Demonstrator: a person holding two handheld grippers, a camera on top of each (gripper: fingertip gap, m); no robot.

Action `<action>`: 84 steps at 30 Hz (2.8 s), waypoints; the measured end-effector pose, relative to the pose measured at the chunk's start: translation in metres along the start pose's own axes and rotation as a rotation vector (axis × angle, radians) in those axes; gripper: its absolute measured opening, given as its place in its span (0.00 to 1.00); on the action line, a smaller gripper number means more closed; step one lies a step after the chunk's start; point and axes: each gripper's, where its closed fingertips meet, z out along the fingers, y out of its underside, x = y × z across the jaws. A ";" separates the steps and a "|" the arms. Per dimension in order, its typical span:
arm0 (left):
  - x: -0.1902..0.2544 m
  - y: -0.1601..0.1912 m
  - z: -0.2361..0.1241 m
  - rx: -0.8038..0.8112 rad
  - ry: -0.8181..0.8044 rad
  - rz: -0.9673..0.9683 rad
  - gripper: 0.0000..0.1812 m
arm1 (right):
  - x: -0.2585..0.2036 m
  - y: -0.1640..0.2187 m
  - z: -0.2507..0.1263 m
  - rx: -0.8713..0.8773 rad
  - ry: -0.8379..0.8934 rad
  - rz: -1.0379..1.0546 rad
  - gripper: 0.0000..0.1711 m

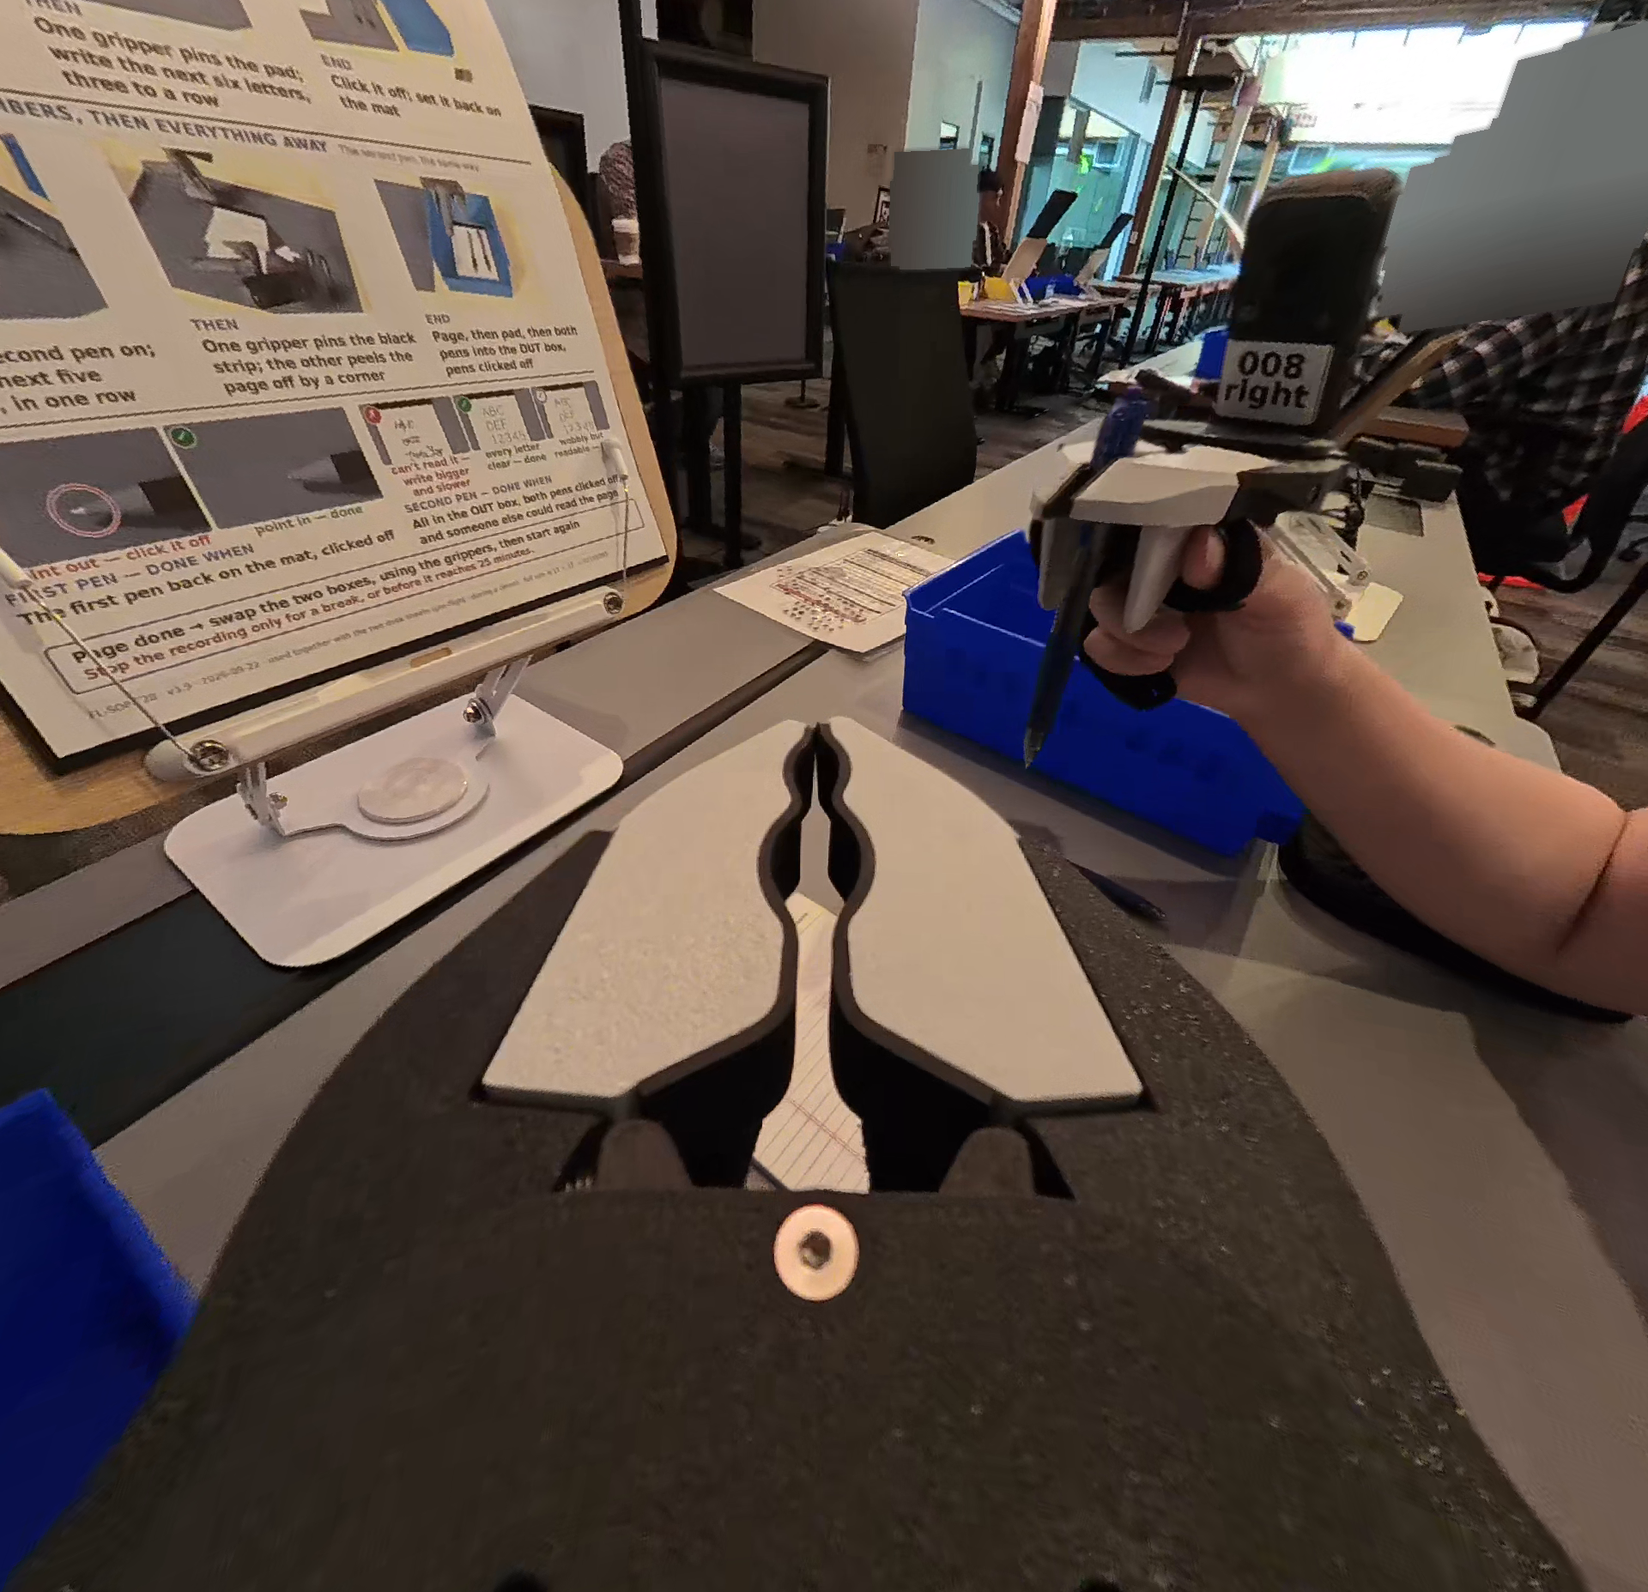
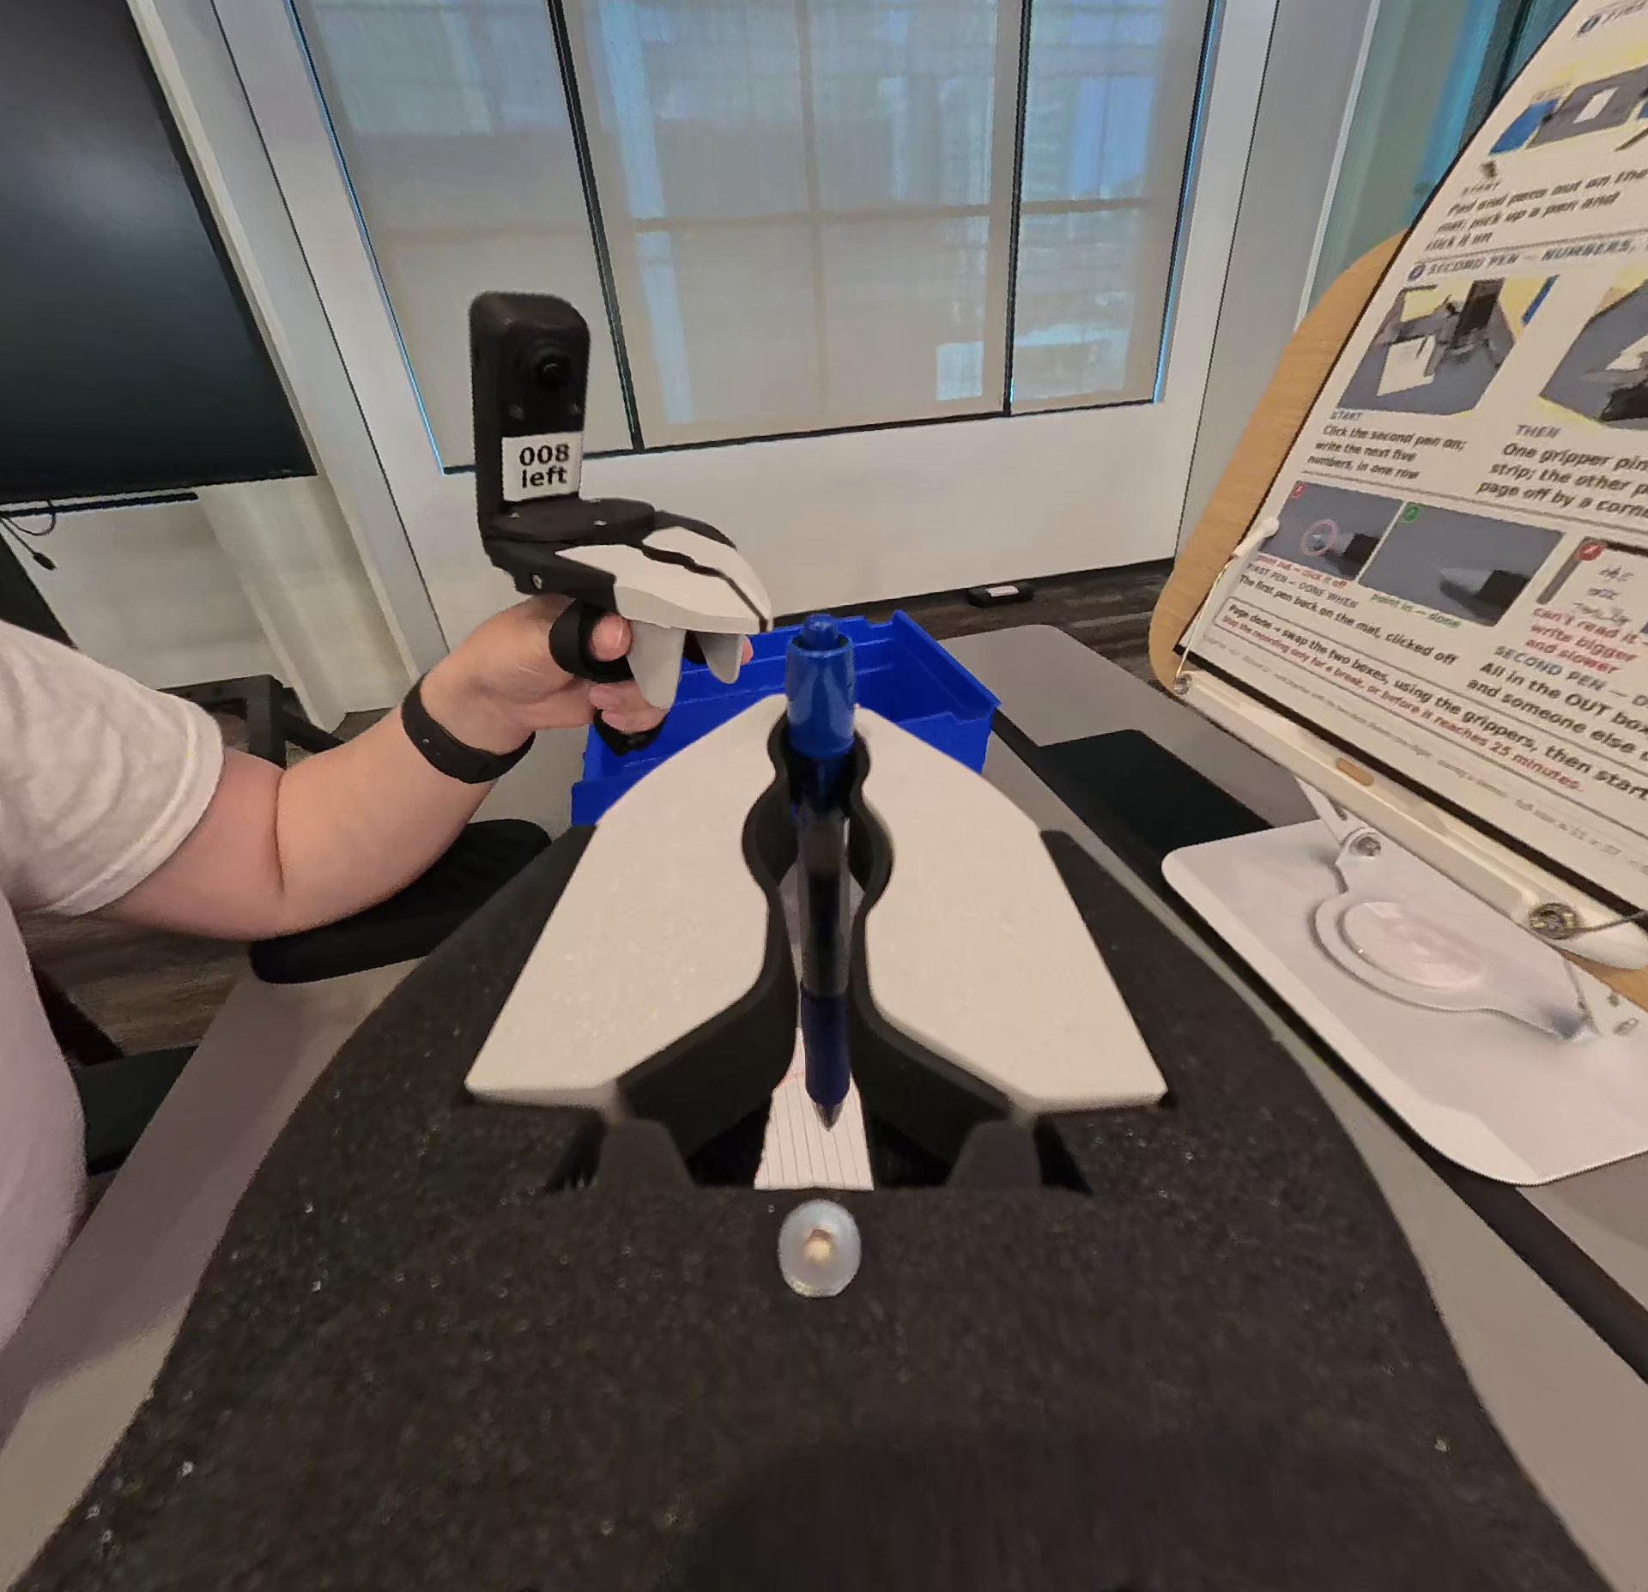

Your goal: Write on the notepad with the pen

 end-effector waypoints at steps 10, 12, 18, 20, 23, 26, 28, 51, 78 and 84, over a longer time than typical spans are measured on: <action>0.005 0.012 0.008 -0.079 -0.031 0.105 0.00 | 0.000 0.004 0.003 -0.016 0.013 -0.033 0.04; 0.006 0.013 0.009 -0.079 -0.026 0.099 0.00 | 0.001 0.005 0.004 -0.016 0.012 -0.024 0.04; 0.008 0.011 0.011 -0.059 -0.018 0.099 0.00 | 0.002 0.008 0.005 -0.024 0.008 -0.028 0.03; 0.011 0.010 0.013 -0.039 -0.007 0.089 0.00 | 0.001 0.008 0.005 -0.022 0.007 -0.038 0.04; 0.018 0.014 0.017 -0.050 0.025 0.084 0.00 | -0.001 0.007 0.006 -0.020 -0.002 -0.046 0.04; 0.021 0.015 0.019 -0.053 0.028 0.103 0.00 | -0.002 0.007 0.005 -0.022 -0.003 -0.056 0.04; 0.022 0.014 0.019 -0.050 0.029 0.105 0.00 | -0.003 0.006 0.005 -0.018 -0.002 -0.059 0.04; 0.027 0.015 0.021 -0.055 0.039 0.105 0.00 | -0.002 -0.040 -0.026 0.150 -0.068 0.198 0.04; 0.010 0.090 0.026 -0.517 -0.040 0.237 0.00 | 0.009 -0.040 -0.032 0.161 -0.024 0.213 0.04; 0.006 0.100 0.027 -0.575 -0.084 0.343 0.00 | 0.009 -0.030 -0.023 0.095 0.021 0.135 0.03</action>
